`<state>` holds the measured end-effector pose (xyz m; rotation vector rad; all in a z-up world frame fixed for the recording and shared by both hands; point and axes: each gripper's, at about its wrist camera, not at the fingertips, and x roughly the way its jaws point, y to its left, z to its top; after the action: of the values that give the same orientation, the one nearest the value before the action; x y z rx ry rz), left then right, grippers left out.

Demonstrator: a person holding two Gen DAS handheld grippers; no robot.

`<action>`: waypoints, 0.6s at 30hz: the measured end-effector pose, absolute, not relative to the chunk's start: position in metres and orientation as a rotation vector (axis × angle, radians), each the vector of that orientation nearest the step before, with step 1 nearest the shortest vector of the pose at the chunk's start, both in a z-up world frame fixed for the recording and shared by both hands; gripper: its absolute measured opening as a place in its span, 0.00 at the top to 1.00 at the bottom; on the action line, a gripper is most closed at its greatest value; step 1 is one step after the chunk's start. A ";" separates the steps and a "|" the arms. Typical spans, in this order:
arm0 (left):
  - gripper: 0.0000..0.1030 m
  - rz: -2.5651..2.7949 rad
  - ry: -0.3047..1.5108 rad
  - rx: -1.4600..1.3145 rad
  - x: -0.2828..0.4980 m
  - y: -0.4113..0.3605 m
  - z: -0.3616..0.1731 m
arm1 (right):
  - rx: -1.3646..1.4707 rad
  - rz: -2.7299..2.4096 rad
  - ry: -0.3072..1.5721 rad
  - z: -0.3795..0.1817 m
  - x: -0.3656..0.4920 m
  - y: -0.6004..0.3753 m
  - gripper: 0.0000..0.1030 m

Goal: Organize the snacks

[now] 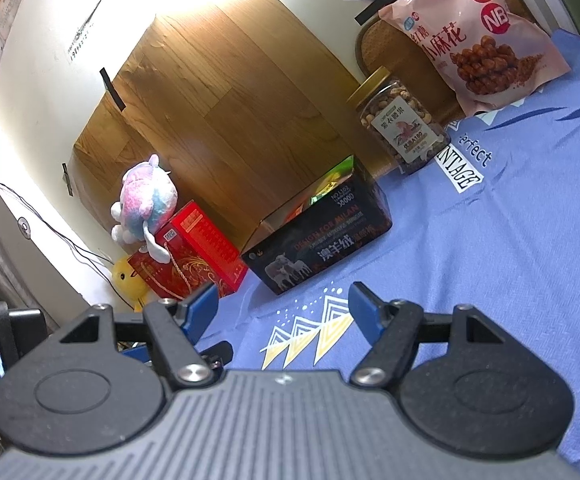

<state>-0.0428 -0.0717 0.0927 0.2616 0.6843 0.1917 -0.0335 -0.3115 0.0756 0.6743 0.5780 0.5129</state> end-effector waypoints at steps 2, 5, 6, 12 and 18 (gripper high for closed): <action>0.00 0.191 0.685 0.262 -0.042 -0.071 0.092 | 0.674 0.513 0.579 0.075 -0.034 -0.312 0.28; 0.00 0.192 0.685 0.263 -0.043 -0.072 0.093 | 0.676 0.513 0.580 0.075 -0.034 -0.312 0.28; 0.00 0.192 0.686 0.263 -0.043 -0.071 0.092 | 0.676 0.512 0.581 0.075 -0.033 -0.312 0.28; 0.00 0.192 0.686 0.268 -0.042 -0.071 0.091 | 0.677 0.512 0.582 0.075 -0.033 -0.312 0.28; 0.00 0.193 0.689 0.268 -0.041 -0.072 0.090 | 0.678 0.511 0.582 0.075 -0.032 -0.312 0.28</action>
<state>-0.0414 -0.0719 0.0898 0.2684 0.6889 0.1928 -0.0325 -0.3120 0.0752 0.6780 0.5824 0.5108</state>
